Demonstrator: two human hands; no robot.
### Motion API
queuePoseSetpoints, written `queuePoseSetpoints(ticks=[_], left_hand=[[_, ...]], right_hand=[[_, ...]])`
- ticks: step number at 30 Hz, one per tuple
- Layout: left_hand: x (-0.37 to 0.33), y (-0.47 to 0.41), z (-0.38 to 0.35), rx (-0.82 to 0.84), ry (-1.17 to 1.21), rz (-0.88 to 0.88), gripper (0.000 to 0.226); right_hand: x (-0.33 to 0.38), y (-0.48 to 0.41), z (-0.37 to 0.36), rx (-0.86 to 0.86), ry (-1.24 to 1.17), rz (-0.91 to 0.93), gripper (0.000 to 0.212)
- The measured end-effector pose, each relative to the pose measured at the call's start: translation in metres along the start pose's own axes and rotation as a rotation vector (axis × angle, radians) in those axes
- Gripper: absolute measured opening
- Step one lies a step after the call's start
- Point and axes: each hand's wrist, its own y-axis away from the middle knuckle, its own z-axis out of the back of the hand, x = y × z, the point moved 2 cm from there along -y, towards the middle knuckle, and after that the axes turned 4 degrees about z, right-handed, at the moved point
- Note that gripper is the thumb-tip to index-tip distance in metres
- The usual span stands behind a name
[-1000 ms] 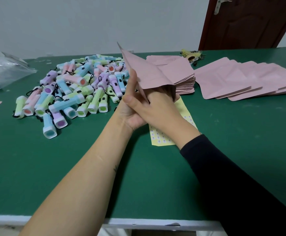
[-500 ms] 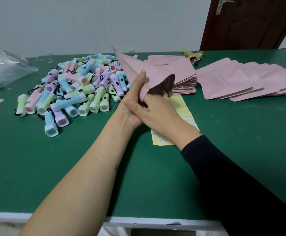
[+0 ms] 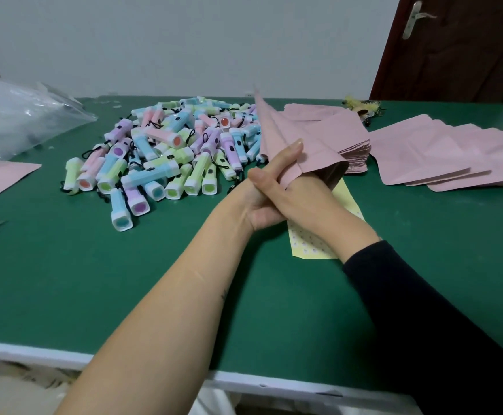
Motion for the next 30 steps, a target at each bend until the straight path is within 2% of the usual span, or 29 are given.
queuePoseSetpoints(ticks=[2, 3, 5, 10, 11, 12, 14, 15, 18, 23, 26, 30], left_hand=[[-0.002, 0.002, 0.003, -0.073, 0.019, -0.036, 0.023], [-0.005, 0.003, 0.006, -0.104, 0.039, -0.076, 0.022], [-0.014, 0.006, 0.011, -0.160, 0.068, -0.157, 0.029], [-0.044, 0.024, 0.033, -0.311, 0.243, -0.366, 0.023], [-0.049, 0.028, 0.042, -0.346, 0.313, -0.399, 0.022], [-0.054, 0.034, 0.049, -0.347, 0.386, -0.422, 0.033], [-0.062, 0.045, 0.060, -0.333, 0.479, -0.461, 0.066], [-0.065, 0.049, 0.063, -0.319, 0.496, -0.480, 0.071], [-0.069, 0.056, 0.067, -0.226, 0.556, -0.498, 0.072], [-0.069, 0.055, 0.064, -0.058, 0.580, -0.514, 0.072], [-0.069, 0.055, 0.060, 0.009, 0.598, -0.521, 0.072], [-0.068, 0.053, 0.052, 0.062, 0.606, -0.508, 0.081]], right_hand=[[0.004, 0.002, 0.002, 0.054, 0.042, 0.054, 0.066], [0.006, 0.003, 0.002, 0.053, 0.065, 0.089, 0.063], [0.010, 0.004, 0.000, 0.031, 0.075, 0.176, 0.060], [0.025, 0.015, -0.010, 0.097, 0.014, 0.363, 0.061], [0.026, 0.016, -0.011, 0.065, 0.007, 0.379, 0.052], [0.026, 0.015, -0.013, 0.017, 0.025, 0.390, 0.040], [0.024, 0.006, -0.016, -0.022, 0.112, 0.348, 0.026], [0.023, 0.000, -0.019, 0.014, 0.161, 0.309, 0.025], [0.025, -0.022, -0.037, 0.154, 0.307, 0.285, 0.030], [0.042, -0.045, -0.077, 0.264, 0.598, 0.232, 0.047], [0.043, -0.051, -0.085, 0.258, 0.704, 0.150, 0.052], [0.032, -0.046, -0.076, 0.169, 0.697, 0.125, 0.041]])
